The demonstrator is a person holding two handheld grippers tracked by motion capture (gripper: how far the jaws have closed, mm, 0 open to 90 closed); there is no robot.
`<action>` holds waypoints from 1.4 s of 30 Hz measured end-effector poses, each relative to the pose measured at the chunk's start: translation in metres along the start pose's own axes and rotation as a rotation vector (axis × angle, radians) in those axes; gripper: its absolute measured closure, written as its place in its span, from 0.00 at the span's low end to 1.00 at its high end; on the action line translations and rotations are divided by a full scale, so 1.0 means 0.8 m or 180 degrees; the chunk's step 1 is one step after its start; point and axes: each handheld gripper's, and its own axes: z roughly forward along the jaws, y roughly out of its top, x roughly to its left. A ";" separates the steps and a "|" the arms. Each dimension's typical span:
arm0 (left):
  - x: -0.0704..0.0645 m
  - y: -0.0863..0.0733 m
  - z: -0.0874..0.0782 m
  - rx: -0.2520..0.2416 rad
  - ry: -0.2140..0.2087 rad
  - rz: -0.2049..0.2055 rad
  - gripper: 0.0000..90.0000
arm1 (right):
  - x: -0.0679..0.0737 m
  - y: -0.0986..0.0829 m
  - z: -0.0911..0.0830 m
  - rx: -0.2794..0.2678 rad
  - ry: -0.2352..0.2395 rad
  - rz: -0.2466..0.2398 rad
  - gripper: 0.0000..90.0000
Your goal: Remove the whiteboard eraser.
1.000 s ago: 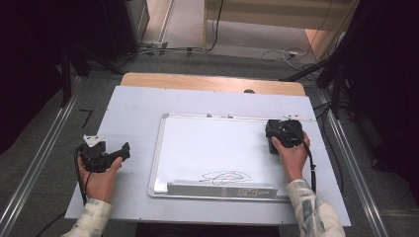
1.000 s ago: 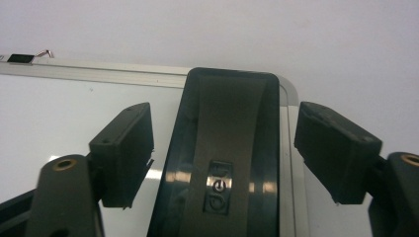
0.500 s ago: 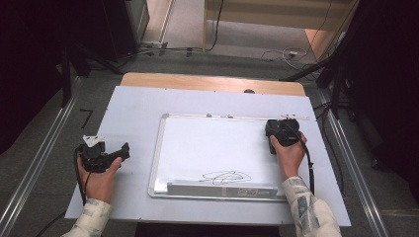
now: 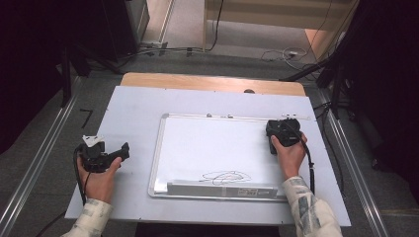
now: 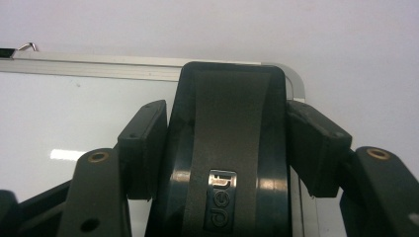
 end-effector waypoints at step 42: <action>0.008 -0.002 0.006 0.0049 -0.0039 -0.0066 0.11 | 0.012 -0.009 -0.073 -0.0199 0.0366 -0.0189 0.39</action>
